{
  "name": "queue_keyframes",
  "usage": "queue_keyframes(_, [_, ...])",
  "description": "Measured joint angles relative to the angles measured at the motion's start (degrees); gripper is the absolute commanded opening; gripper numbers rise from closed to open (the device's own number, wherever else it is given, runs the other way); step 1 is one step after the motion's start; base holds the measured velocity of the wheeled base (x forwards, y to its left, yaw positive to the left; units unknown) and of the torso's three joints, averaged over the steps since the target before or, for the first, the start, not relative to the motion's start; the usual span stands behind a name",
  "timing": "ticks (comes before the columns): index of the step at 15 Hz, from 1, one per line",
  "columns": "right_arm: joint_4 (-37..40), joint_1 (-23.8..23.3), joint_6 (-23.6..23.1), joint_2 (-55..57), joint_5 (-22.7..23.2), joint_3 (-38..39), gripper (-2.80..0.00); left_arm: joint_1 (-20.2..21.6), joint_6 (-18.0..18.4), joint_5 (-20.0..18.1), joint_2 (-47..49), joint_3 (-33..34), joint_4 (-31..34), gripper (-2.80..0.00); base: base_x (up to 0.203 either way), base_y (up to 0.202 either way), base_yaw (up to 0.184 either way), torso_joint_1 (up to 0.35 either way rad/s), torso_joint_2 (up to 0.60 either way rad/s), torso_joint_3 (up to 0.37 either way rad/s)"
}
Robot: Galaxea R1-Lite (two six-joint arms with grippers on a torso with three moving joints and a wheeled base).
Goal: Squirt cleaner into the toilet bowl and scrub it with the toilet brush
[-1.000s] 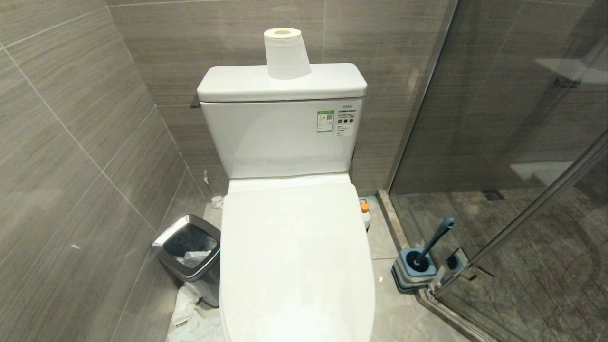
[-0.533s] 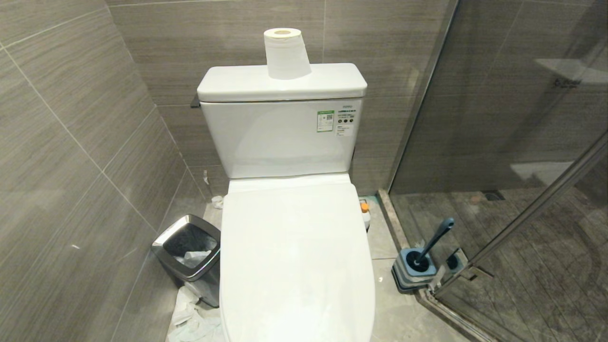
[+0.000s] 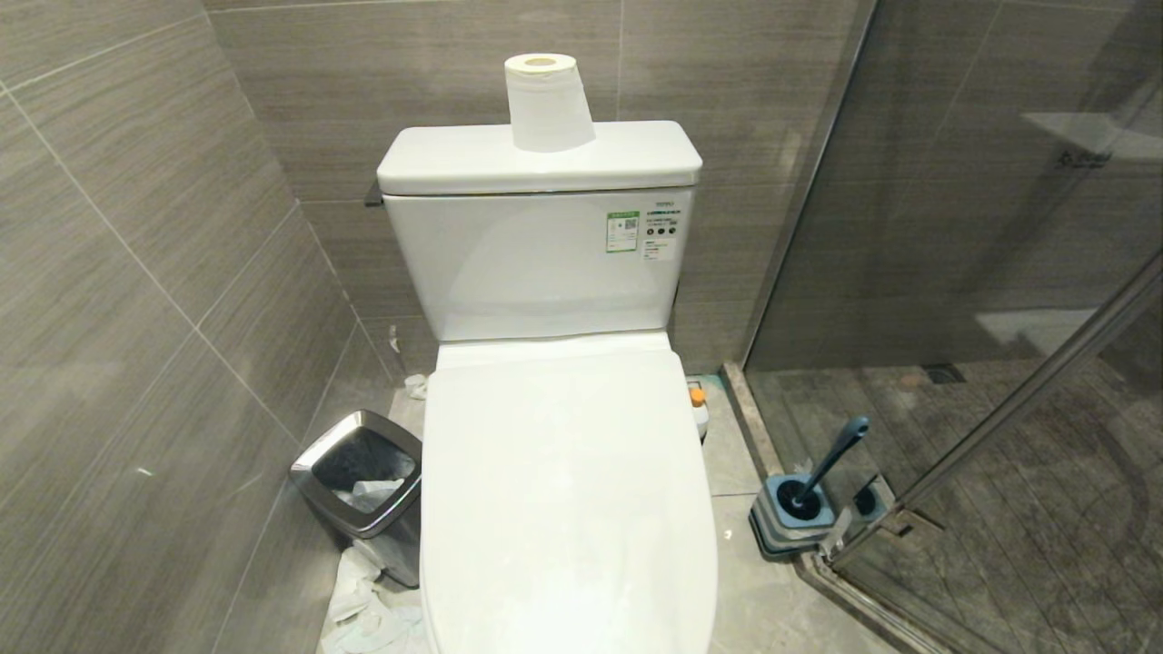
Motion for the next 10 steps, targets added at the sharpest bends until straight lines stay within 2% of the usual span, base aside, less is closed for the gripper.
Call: queue_keyframes(10, [0.0, 0.0, 0.0, 0.0, 0.0, 0.0, -2.8, 0.0, 0.0, 0.0, 0.0, 0.0, 0.0, -2.8, 0.0, 0.0, 0.0, 0.0, 0.0, 0.0])
